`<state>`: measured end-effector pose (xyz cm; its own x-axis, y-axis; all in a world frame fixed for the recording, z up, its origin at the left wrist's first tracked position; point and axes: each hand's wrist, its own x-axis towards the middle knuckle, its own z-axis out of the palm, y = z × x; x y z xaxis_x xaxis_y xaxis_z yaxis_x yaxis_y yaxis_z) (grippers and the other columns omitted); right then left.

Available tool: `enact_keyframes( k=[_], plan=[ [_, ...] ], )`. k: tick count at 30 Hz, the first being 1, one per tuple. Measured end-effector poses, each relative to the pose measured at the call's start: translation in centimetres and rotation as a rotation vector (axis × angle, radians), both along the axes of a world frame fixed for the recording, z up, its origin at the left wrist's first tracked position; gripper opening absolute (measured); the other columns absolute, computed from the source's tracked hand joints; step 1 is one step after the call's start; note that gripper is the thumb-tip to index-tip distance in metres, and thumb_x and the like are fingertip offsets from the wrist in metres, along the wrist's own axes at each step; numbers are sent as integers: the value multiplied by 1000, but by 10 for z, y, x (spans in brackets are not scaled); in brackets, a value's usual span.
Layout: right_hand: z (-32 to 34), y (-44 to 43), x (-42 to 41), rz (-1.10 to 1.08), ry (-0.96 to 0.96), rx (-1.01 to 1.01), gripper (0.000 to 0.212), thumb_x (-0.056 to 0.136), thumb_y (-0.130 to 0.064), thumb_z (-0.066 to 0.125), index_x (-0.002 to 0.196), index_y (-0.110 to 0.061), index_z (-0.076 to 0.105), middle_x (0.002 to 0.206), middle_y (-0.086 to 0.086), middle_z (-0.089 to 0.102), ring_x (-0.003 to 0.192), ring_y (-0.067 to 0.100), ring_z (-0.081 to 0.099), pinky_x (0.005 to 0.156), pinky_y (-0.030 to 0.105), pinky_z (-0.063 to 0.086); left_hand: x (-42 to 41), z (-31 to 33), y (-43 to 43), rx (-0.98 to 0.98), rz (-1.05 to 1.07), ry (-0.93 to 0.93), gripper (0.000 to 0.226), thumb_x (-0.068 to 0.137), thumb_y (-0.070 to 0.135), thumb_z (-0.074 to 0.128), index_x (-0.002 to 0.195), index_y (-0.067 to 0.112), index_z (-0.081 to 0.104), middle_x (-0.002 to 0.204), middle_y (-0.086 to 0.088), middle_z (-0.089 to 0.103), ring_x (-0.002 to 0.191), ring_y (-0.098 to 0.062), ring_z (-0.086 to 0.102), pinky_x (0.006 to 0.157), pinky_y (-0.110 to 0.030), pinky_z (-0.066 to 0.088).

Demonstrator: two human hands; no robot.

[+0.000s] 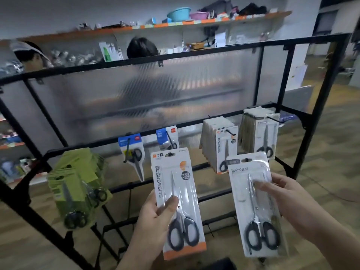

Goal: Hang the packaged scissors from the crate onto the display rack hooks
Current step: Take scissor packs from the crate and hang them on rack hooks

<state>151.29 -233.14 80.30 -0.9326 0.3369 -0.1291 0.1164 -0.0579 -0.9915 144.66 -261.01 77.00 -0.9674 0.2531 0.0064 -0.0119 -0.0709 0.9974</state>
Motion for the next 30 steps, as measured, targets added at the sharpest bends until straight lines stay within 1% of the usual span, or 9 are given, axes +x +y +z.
enact_keyframes(
  k=[4, 11, 13, 17, 21, 23, 26, 28, 30],
  plan=[
    [-8, 45, -17, 16, -10, -11, 21, 98, -15, 62, 110, -9, 77, 105, 12, 78, 94, 32, 76, 92, 47, 54, -9, -6, 47, 43, -6, -40, 33, 94, 16, 59, 127, 13, 61, 114, -9, 77, 104, -31, 75, 86, -42, 62],
    [-25, 80, -43, -4, -53, -45, 18, 98, -15, 62, 106, -10, 77, 100, 10, 79, 90, 31, 77, 85, 46, 56, -15, -24, 101, 46, 9, -76, 36, 94, 23, 62, 129, 13, 60, 117, -11, 76, 109, -33, 72, 99, -54, 54],
    [-28, 78, -48, -3, -69, -54, 17, 97, -16, 64, 106, -12, 78, 101, 10, 79, 92, 31, 76, 90, 49, 56, -14, -27, 112, 55, 6, -97, 35, 96, 24, 67, 128, 11, 60, 115, -15, 76, 108, -35, 73, 93, -51, 58],
    [-25, 73, -47, -39, -89, -62, 18, 99, -15, 62, 105, -11, 78, 99, 11, 79, 89, 32, 77, 84, 48, 58, -24, -33, 122, 80, -45, -127, 32, 92, 15, 63, 123, 6, 64, 107, -15, 78, 98, -29, 77, 75, -29, 61],
    [-17, 70, -39, -67, -95, -76, 20, 99, -15, 62, 110, -9, 77, 104, 12, 78, 96, 34, 76, 94, 55, 55, -37, -29, 131, 93, -117, -79, 28, 95, 16, 60, 122, 7, 66, 105, -14, 79, 97, -29, 77, 75, -28, 61],
    [-13, 69, -34, -108, -92, -45, 20, 99, -16, 62, 108, -11, 78, 104, 11, 79, 94, 33, 76, 93, 53, 56, -43, -32, 136, 104, -126, -65, 31, 94, 21, 62, 121, 7, 66, 103, -14, 79, 96, -31, 77, 75, -29, 61],
    [-12, 70, -28, -152, -83, -13, 19, 99, -17, 62, 108, -11, 77, 103, 11, 79, 94, 33, 76, 91, 52, 56, -49, -41, 142, 48, -139, -11, 29, 95, 41, 68, 118, 23, 70, 103, -13, 78, 100, -38, 73, 89, -46, 60],
    [-14, 76, -24, -158, -89, -4, 20, 98, -17, 62, 108, -9, 77, 103, 12, 79, 94, 34, 76, 89, 51, 56, -49, -45, 146, 13, -154, 17, 34, 94, 53, 65, 118, 29, 69, 103, -3, 78, 96, -32, 73, 95, -44, 56],
    [-14, 86, -23, -173, -87, -10, 20, 98, -16, 62, 108, -7, 77, 102, 12, 79, 91, 33, 76, 84, 47, 57, -51, -42, 153, 18, -169, 6, 35, 96, 49, 61, 122, 26, 67, 106, 2, 78, 97, -29, 74, 95, -43, 57]
  ],
)
